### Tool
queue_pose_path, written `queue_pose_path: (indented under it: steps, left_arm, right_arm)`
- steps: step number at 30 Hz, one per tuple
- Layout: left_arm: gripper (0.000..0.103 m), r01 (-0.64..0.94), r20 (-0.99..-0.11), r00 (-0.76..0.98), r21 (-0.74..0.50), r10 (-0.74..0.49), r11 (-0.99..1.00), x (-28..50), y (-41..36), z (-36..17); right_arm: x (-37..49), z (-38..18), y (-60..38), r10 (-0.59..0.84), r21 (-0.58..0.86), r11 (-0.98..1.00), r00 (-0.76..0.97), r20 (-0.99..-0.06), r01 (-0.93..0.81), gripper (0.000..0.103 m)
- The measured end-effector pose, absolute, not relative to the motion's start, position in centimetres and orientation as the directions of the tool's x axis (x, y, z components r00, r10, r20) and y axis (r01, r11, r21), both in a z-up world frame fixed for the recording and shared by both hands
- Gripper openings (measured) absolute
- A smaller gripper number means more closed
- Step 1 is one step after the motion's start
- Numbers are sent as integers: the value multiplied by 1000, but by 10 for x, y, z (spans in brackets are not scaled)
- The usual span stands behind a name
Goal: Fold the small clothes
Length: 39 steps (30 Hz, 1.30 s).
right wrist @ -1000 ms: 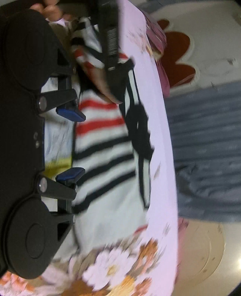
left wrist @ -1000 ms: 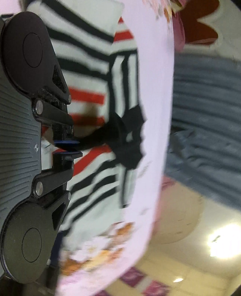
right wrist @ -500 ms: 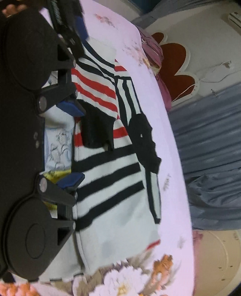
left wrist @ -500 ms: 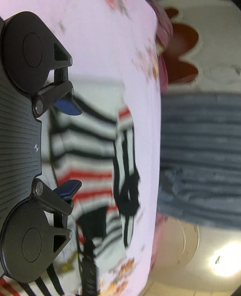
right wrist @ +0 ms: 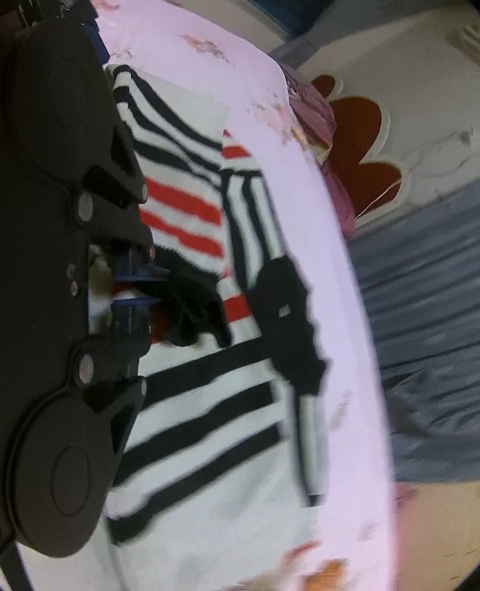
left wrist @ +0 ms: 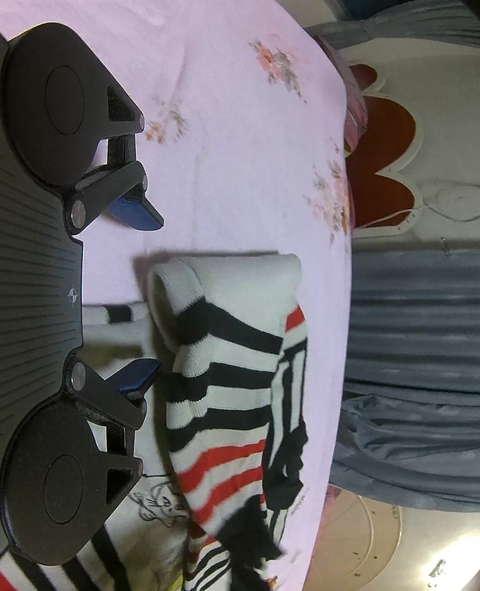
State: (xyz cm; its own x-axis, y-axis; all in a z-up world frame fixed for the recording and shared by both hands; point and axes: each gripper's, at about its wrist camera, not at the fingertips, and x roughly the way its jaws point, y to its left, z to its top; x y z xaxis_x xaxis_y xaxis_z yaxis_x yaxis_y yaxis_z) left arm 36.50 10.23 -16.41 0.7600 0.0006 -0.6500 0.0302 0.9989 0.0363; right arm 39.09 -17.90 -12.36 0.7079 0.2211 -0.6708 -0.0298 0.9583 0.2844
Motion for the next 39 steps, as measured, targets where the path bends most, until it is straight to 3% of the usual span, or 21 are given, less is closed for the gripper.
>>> queue_pose_path:
  steps: [5,9,12,16,19,21,27,31,34,36,39]
  left_arm:
    - [75,46,-621,784,68,6,997,377,88,-166]
    - [75,55,-601,799,101,17,993,383,79,-166]
    - [47,60,-602,798,110,19,992,385,77,-170]
    - [27,79,-614,789,76,-15,994,382,80,-177]
    - [27,37,-623,782,-2,-30,999,380,92,-176]
    - [27,15,-636,771,-53,-46,998,381,99,-178]
    - [30,19,-672,738,-80,-68,997,380,101,-176]
    - [43,2,-675,733,-116,-80,993,366,113,-164]
    - [44,-8,-638,765,-140,-83,990,353,119,-147]
    - [44,11,-622,776,-147,-101,989,355,116,-138]
    - [44,36,-617,776,-164,-131,986,376,104,-132]
  right_arm:
    - [381,-92,-197,133,201,979,792,-596,-13,5]
    - [381,-94,-231,33,145,987,795,-606,69,5]
    - [381,-113,-251,-11,119,986,764,-645,115,5]
    - [382,-144,-261,-7,134,980,702,-713,145,5]
    - [382,-152,-260,36,168,977,676,-736,131,11]
    - [381,-149,-264,104,243,964,681,-725,111,22]
    - [379,-152,-266,97,223,969,665,-740,107,18]
    - [375,-150,-280,91,236,963,663,-743,132,20]
    - [372,-141,-286,88,253,957,691,-717,142,33]
    - [376,-139,-287,81,249,958,704,-705,139,55]
    - [386,-140,-290,75,259,953,711,-700,154,58]
